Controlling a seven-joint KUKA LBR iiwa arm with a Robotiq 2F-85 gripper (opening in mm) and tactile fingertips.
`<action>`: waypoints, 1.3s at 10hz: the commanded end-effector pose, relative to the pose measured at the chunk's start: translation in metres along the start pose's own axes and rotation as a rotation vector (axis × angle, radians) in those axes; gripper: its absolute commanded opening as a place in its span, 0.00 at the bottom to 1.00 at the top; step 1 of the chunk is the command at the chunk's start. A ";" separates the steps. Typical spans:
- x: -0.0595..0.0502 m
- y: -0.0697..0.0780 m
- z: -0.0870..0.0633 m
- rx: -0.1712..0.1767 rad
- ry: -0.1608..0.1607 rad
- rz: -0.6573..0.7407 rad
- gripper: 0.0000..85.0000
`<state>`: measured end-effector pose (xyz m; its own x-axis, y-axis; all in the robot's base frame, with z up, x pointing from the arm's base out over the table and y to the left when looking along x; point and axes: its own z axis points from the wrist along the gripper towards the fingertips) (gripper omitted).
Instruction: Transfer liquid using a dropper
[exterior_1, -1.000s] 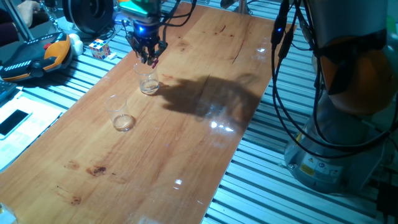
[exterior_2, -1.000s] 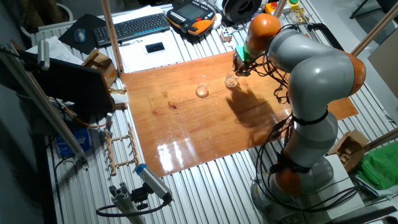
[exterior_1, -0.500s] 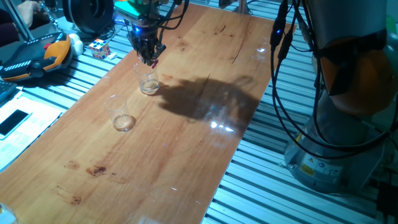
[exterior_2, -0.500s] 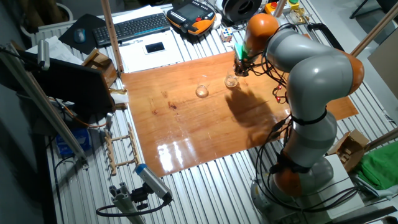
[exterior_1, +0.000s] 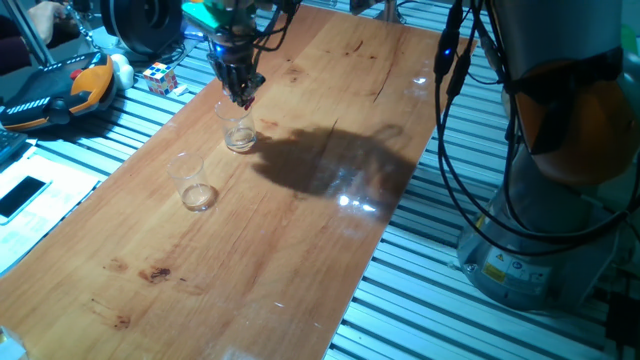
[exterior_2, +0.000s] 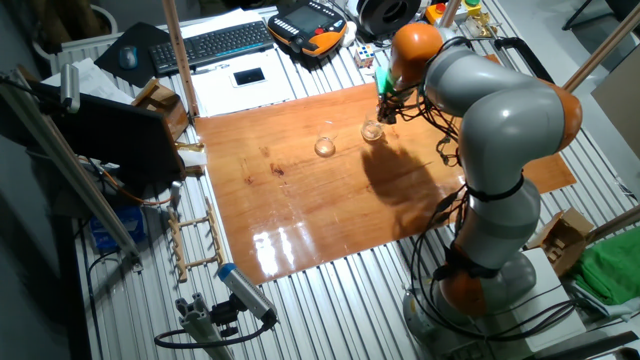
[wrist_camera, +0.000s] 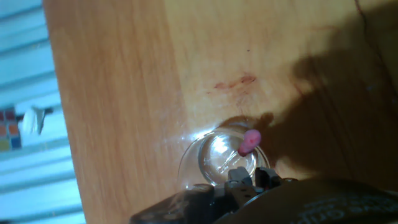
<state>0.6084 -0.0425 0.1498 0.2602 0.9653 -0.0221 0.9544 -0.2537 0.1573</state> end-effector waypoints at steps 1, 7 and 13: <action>0.000 0.000 0.000 0.018 -0.078 0.498 0.21; 0.000 0.003 -0.001 0.080 -0.038 0.487 0.27; -0.007 0.005 0.008 0.086 -0.018 0.484 0.27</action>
<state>0.6125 -0.0511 0.1424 0.6424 0.7662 0.0170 0.7636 -0.6418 0.0710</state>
